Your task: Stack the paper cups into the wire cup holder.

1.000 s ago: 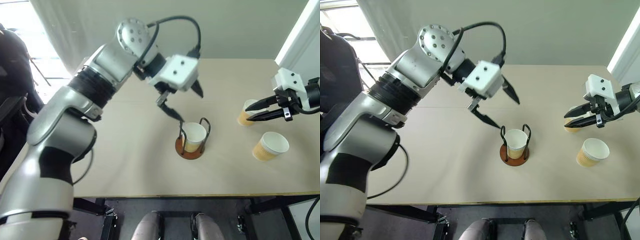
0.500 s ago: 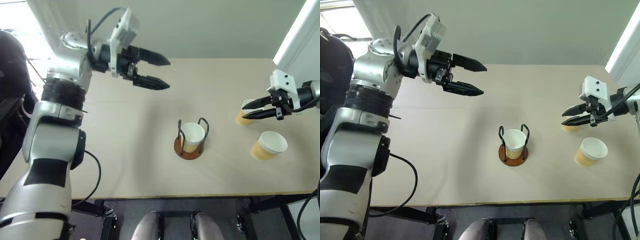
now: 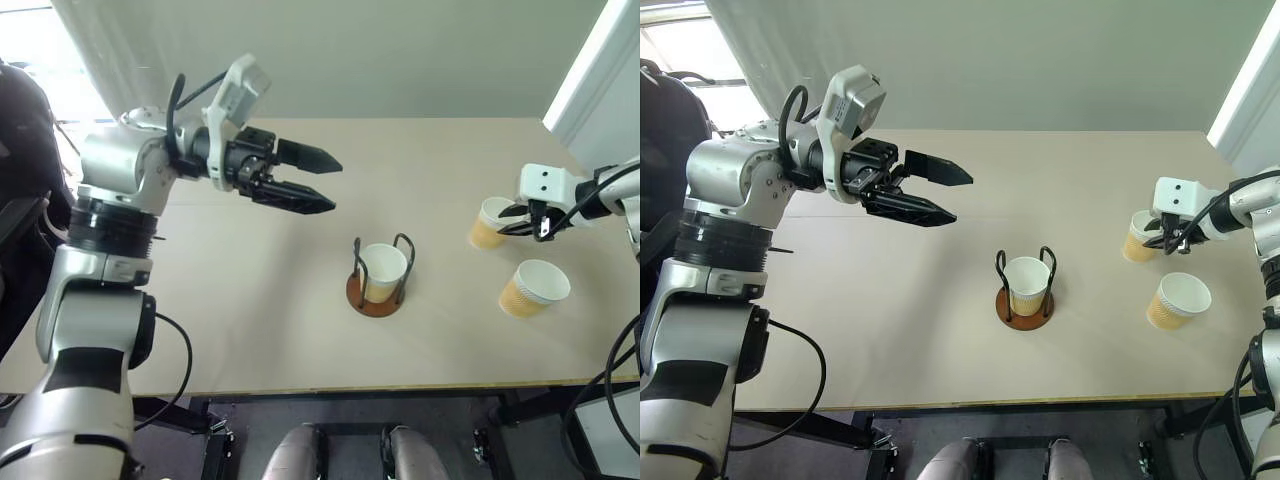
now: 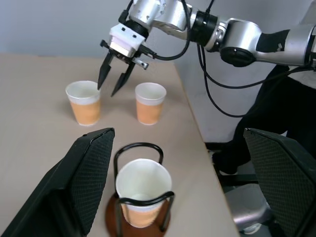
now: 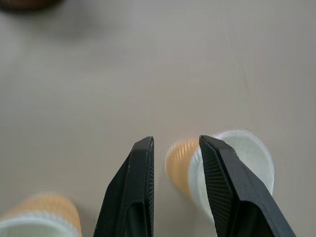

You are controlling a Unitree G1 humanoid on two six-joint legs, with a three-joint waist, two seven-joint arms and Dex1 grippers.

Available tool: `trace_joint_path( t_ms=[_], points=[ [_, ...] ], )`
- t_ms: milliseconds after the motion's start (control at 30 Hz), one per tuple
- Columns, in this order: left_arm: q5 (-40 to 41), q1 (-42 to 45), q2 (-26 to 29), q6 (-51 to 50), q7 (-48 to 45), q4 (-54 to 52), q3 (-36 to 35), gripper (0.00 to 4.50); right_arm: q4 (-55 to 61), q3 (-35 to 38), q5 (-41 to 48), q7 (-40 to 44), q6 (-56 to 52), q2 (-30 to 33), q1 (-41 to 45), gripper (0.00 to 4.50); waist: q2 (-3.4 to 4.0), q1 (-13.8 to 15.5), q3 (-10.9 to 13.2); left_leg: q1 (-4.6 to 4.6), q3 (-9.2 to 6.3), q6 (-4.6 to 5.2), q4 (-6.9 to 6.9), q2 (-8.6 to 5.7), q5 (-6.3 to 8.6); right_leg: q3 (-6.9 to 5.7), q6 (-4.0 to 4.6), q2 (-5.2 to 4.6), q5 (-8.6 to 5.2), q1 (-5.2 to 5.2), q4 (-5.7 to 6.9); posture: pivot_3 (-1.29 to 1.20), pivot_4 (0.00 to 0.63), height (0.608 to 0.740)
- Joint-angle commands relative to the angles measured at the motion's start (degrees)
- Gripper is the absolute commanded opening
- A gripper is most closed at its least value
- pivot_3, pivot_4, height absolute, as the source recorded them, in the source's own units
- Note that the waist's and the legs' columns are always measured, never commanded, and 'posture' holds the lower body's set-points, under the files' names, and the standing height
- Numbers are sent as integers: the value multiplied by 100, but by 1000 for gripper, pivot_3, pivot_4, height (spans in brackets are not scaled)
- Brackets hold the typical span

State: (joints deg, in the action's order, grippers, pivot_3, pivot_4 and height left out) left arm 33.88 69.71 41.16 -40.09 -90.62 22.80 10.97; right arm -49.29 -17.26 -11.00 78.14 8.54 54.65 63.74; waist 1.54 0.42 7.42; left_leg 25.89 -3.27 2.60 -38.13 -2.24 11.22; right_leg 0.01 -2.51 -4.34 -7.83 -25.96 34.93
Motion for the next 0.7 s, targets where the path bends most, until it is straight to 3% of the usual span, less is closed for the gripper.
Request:
trace_joint_path(
  t_ms=[33,133,233,300,500,700],
  points=[
    [78,-55,68,-29,-178,-375,-207,4491,-484,-89,-401,-278,507,5,401,1415,0,-4,0,0,0,1,0,0,-2,0,3,0,3,0,0,0,150,740],
    [64,-119,53,-52,-127,-468,-278,4491,-899,-173,-639,-473,714,-99,585,1415,0,-7,0,-2,0,-1,-1,0,-5,0,11,0,10,0,-1,0,150,740],
    [62,-256,67,-33,-36,-611,-359,4500,-1177,-214,-836,-650,927,-189,714,1943,0,-11,0,-4,0,-2,0,0,-6,0,16,-1,14,1,-2,0,150,740],
    [22,-513,102,67,78,-789,-457,4500,-1324,-262,-1004,-872,1112,-248,775,2577,3,-15,0,-6,0,-3,4,0,-5,0,17,-1,15,0,-3,0,150,740],
    [-211,-994,236,461,192,-904,-612,4500,-1570,-361,-1299,-1117,1367,-365,853,2577,3,-16,0,-4,-1,-10,7,4,-1,-7,21,-2,20,-3,-3,0,150,740],
    [-944,-1308,261,1604,503,-613,-554,4500,-1757,-531,-1685,-1475,1567,-446,936,2577,3,-8,0,-5,-2,-24,9,4,10,-6,26,-2,27,-3,-8,0,150,740]
  ],
)
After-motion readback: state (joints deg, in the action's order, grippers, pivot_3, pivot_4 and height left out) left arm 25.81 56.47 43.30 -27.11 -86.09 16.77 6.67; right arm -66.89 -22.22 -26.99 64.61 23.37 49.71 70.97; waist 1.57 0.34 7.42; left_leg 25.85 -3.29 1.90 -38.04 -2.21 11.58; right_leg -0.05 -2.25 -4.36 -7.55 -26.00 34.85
